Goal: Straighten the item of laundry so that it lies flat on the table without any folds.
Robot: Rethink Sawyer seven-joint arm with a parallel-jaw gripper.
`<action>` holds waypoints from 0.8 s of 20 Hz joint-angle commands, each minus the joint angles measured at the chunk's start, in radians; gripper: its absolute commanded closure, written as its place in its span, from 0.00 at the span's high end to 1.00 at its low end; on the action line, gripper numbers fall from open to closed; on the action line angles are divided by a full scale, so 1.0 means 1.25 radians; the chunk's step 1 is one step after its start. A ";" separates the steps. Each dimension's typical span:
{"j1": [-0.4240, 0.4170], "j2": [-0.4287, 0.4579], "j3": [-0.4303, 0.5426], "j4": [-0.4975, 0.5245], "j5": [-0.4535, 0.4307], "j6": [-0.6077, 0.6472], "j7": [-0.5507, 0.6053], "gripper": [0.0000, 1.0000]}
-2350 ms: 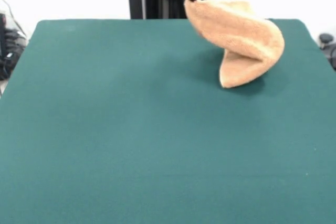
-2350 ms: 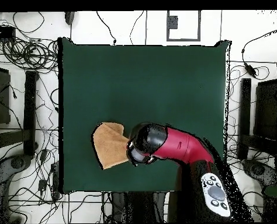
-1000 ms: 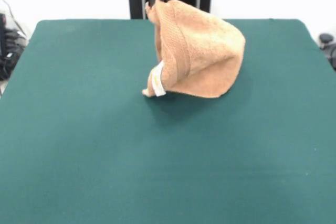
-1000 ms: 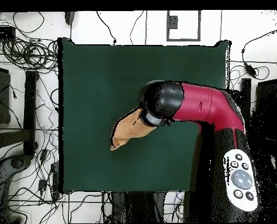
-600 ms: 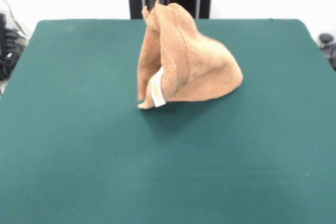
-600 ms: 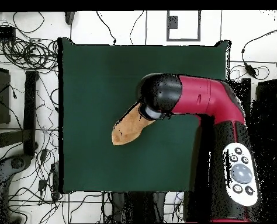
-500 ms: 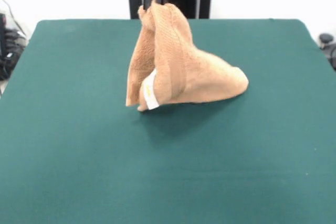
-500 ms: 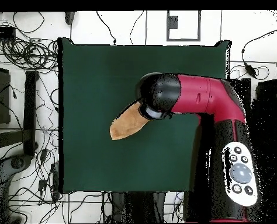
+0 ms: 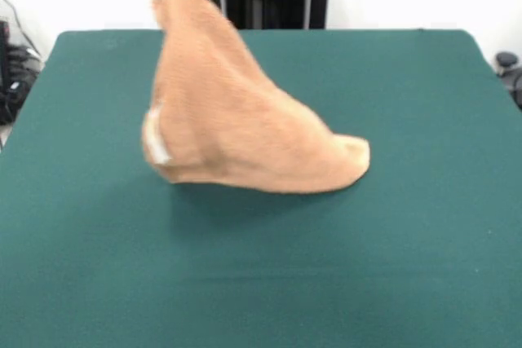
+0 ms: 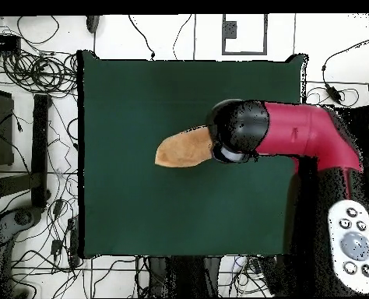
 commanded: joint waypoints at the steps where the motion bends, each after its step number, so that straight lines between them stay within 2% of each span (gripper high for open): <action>1: -0.085 -0.005 0.057 0.113 -0.107 0.034 -0.381 0.00; 5: -0.105 0.031 0.064 0.127 -0.141 -0.009 -0.375 0.00; 8: -0.120 0.028 0.085 0.147 -0.140 -0.040 -0.383 0.00; 9: -0.126 0.022 0.094 0.159 -0.141 -0.054 -0.375 1.00; 16: -0.116 -0.008 0.071 0.227 -0.101 -0.072 -0.252 1.00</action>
